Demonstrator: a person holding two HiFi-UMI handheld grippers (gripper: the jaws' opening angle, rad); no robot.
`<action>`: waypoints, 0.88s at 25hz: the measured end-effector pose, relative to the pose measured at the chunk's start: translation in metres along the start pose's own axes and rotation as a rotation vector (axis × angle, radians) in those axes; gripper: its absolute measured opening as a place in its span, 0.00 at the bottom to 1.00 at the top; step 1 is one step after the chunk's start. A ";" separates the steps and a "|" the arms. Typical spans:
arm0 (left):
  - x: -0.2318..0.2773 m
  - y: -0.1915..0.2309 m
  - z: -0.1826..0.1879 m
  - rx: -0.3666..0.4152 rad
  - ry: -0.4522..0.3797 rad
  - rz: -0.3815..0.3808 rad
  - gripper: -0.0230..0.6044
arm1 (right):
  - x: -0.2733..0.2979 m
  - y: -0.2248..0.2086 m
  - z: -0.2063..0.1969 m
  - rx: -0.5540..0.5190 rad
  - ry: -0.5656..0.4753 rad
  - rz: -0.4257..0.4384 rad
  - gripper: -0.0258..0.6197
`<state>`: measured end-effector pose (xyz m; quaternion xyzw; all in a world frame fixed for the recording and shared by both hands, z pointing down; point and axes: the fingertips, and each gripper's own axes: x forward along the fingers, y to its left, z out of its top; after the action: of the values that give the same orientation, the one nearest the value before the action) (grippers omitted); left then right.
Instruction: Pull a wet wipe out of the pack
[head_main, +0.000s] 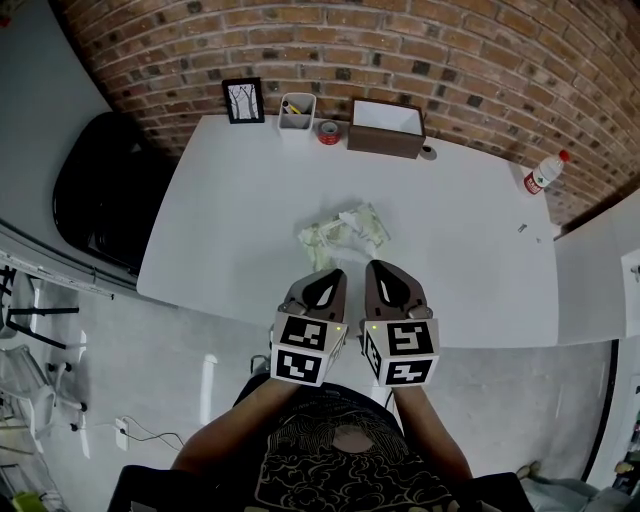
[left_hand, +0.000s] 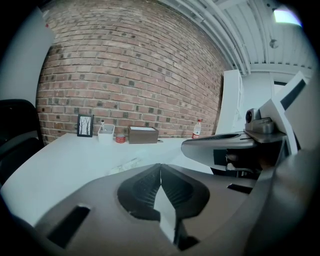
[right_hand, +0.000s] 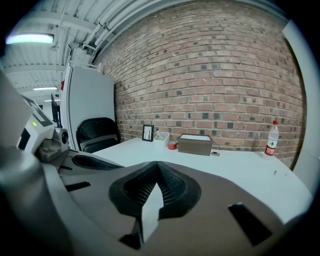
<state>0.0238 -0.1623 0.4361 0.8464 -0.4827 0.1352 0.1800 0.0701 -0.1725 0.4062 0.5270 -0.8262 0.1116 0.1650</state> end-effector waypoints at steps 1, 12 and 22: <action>-0.002 -0.002 0.000 0.000 -0.007 0.002 0.06 | -0.003 0.000 0.000 -0.004 -0.003 0.001 0.06; -0.020 -0.023 0.002 -0.005 -0.043 0.019 0.06 | -0.035 0.005 -0.002 -0.030 -0.021 0.011 0.06; -0.038 -0.041 -0.003 0.009 -0.057 0.030 0.06 | -0.058 0.011 -0.014 -0.027 -0.017 0.023 0.06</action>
<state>0.0399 -0.1129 0.4167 0.8433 -0.4997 0.1158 0.1605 0.0849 -0.1144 0.3968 0.5159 -0.8351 0.0977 0.1637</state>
